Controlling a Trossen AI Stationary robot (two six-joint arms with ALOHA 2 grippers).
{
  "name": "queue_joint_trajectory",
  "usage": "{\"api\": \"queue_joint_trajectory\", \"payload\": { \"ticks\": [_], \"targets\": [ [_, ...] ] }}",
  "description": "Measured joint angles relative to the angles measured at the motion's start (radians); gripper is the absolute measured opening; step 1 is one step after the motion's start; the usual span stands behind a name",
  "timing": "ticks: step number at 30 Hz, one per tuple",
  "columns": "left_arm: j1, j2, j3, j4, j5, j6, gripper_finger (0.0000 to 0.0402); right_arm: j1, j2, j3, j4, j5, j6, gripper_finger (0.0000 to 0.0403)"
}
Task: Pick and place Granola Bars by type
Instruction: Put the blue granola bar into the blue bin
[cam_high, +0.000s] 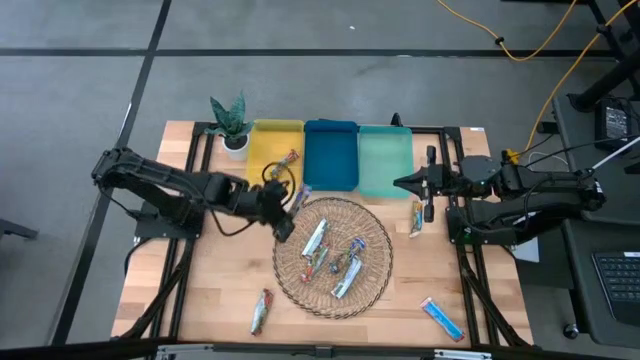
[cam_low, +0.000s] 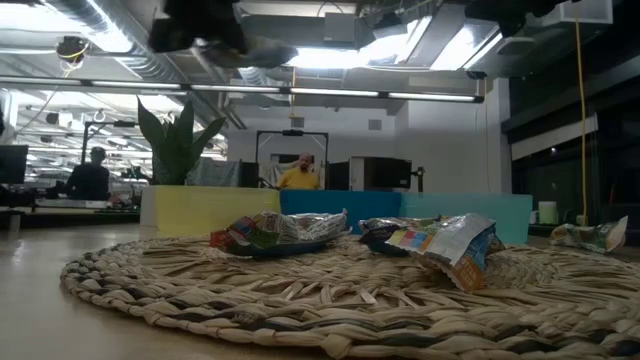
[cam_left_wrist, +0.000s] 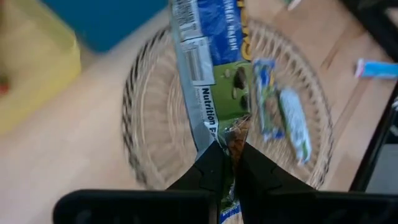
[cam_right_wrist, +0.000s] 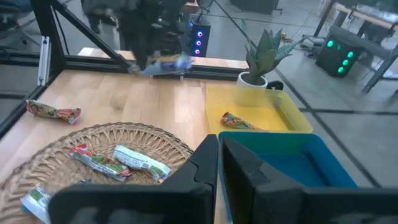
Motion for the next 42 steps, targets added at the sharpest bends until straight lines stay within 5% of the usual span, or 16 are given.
{"api": "queue_joint_trajectory", "payload": {
  "ticks": [14, 26, 42],
  "targets": [
    [0.251, 0.029, 0.213, 0.007, 0.032, 0.275, 0.0017, 0.000, 0.000, 0.000, 0.107, 0.000, -0.043, 0.0026],
    [0.446, 0.224, 0.413, 0.004, 0.274, 0.585, 0.0017, 0.000, 0.000, 0.000, 0.175, 0.098, -0.078, 0.0026],
    [0.583, 0.383, 0.430, 0.001, 0.406, 0.764, 0.0017, 0.000, 0.000, 0.000, 0.166, 0.096, -0.075, 0.0026]
  ]
}}
